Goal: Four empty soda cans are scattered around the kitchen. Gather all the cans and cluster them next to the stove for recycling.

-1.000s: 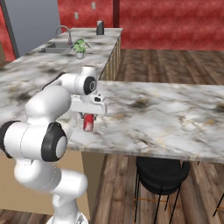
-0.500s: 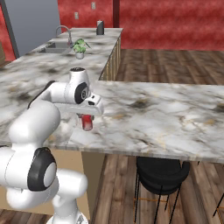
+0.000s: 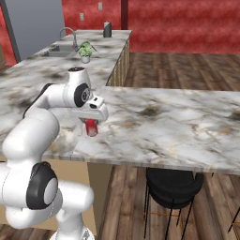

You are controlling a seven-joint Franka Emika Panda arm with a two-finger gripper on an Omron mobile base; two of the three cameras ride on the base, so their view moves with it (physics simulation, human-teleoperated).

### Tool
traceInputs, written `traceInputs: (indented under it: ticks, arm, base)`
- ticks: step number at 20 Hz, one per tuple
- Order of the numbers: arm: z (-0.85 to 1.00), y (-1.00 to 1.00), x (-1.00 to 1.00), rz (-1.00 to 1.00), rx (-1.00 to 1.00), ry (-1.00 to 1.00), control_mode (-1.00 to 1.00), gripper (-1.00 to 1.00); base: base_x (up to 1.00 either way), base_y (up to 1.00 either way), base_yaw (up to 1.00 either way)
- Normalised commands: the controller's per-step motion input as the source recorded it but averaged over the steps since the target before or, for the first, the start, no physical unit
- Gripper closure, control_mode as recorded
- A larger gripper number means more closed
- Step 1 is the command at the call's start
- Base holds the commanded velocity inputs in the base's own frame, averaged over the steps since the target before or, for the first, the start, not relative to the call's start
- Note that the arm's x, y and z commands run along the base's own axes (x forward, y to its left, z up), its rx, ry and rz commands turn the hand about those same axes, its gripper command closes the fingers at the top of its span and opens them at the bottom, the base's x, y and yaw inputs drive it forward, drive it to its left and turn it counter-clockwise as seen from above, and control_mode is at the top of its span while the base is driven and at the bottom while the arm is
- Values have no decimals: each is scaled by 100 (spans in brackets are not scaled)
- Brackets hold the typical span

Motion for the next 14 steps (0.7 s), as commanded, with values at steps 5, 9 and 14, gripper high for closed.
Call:
traceInputs:
  ticks: [5, 9, 14]
  arm:
    - [3, 0, -13, -2, 0, 9, -100, 100]
    - [-23, 0, -5, 0, 0, -1, -100, 100]
    - [-22, 0, -8, -1, 0, -16, -100, 100]
  base:
    - [0, 0, 0]
    - [0, 0, 0]
    - [0, 0, 0]
